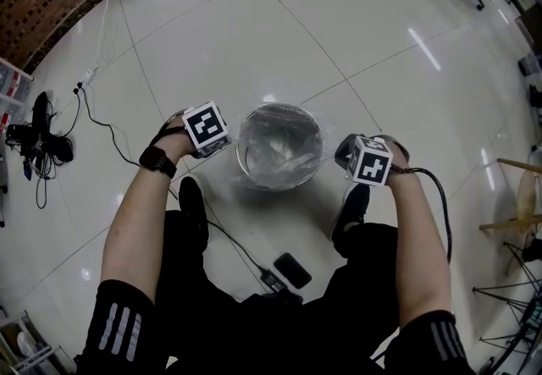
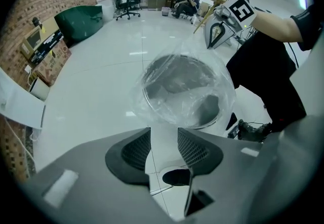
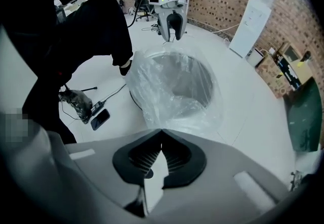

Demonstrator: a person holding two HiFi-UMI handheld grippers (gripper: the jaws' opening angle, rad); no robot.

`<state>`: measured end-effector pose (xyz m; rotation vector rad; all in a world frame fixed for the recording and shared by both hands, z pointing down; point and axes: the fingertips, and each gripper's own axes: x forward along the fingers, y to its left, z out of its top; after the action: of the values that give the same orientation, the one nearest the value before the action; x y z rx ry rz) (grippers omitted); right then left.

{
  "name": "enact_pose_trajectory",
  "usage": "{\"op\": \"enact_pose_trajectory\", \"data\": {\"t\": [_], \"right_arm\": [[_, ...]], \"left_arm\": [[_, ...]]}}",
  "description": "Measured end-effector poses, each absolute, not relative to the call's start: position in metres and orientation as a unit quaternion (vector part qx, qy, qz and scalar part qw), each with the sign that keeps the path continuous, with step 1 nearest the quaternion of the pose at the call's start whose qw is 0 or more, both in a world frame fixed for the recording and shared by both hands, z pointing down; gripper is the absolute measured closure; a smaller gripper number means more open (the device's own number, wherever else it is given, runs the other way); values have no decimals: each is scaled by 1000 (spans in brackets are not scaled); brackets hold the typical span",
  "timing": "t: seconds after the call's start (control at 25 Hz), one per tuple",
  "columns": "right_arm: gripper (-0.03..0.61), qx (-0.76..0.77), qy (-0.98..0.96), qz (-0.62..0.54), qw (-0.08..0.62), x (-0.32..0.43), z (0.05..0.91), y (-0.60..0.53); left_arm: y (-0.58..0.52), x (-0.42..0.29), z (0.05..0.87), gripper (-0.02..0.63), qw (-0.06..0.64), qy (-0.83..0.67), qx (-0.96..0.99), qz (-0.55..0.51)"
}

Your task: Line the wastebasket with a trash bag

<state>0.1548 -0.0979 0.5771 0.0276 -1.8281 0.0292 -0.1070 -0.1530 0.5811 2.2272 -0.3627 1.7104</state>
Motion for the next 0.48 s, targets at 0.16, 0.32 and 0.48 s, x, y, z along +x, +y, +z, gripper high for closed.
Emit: {"op": "enact_pose_trajectory", "data": {"t": [0.16,0.32,0.48], "right_arm": [[571,-12,-786,49,617,167,593,-83],[571,-26,-782,85,616,171,620,-72],[571,-33,-775,112,622,171,645,-61]], "left_arm": [[-133,-107,591,453,180,-92,776,598],[-119,-117,610,453,209,-76,764,606],[-108,-121,627,452,227,-72,751,617]]}}
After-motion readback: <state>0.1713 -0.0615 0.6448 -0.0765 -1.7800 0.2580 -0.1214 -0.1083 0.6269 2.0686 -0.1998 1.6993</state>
